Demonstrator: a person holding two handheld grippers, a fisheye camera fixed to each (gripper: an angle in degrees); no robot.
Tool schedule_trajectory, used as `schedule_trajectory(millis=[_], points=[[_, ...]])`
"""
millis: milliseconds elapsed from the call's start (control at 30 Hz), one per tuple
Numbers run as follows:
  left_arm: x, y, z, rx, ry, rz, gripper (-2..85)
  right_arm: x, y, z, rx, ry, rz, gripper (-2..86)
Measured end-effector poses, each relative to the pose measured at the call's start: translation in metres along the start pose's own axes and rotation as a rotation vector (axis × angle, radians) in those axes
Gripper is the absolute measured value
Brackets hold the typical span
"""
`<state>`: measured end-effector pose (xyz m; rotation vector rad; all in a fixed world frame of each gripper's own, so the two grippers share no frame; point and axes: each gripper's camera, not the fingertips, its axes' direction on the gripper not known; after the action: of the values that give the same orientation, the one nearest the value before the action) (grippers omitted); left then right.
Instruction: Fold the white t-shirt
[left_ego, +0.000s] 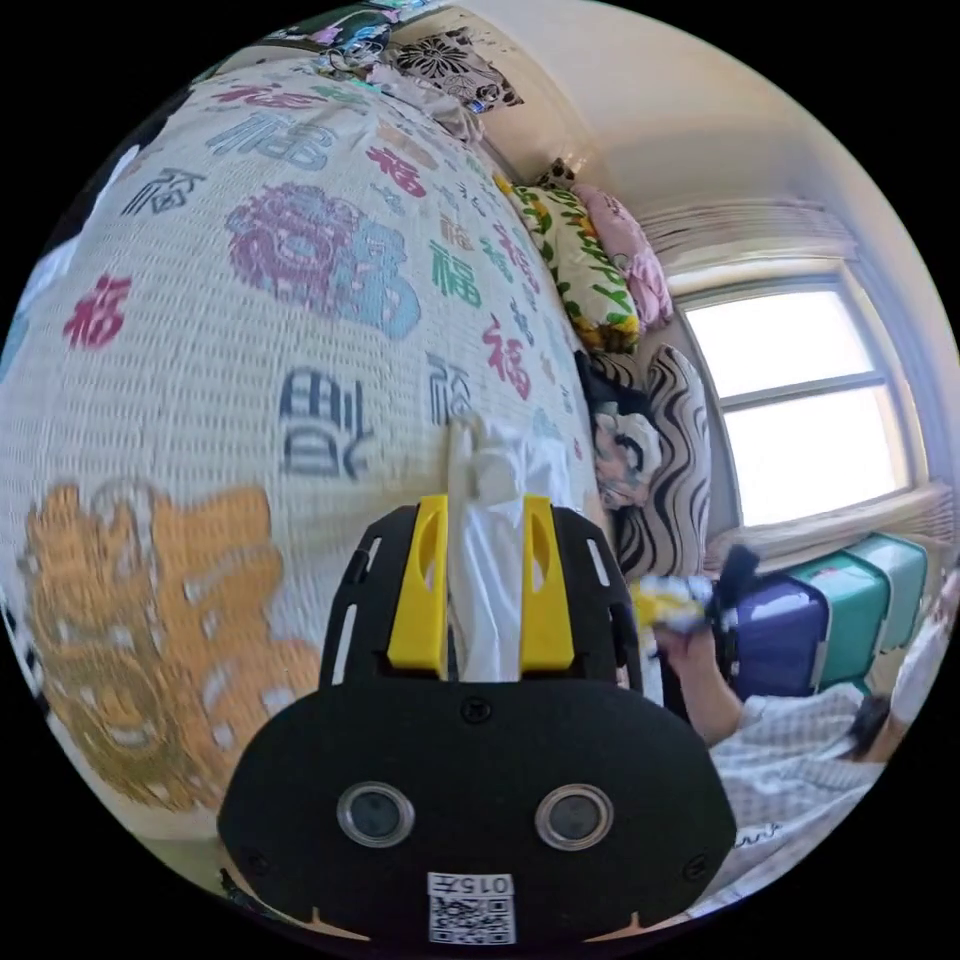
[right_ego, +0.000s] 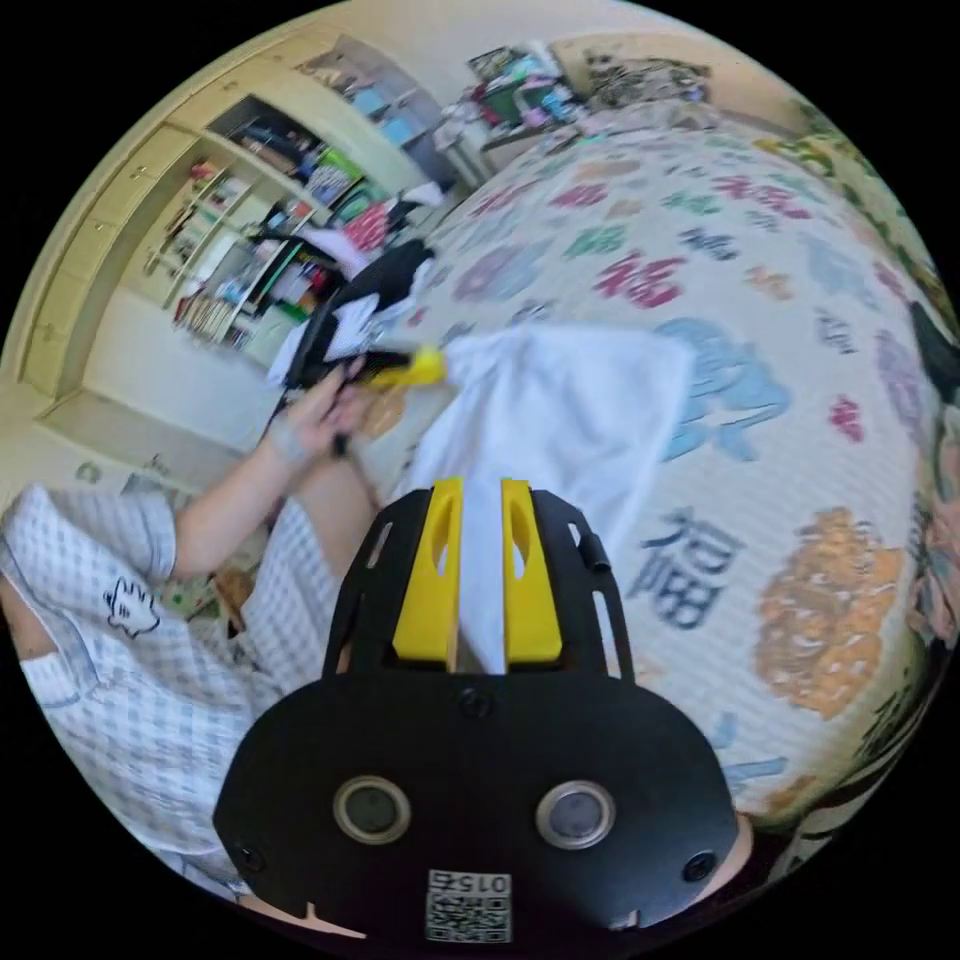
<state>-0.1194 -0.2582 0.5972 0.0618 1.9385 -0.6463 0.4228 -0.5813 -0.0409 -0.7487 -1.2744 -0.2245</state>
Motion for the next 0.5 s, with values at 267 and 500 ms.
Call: schedule_trajectory(millis=[267,500], points=[[0.033,0.085,0.009,-0.114,-0.182,-0.003,11.6,0.093,-0.091,-0.015,-0.052,0.149,0.161,8.5],[0.067,0.106,0.021,-0.239,-0.117,0.044,0.1,0.129,-0.102,-0.016,-0.094,0.031,0.272,2.3]])
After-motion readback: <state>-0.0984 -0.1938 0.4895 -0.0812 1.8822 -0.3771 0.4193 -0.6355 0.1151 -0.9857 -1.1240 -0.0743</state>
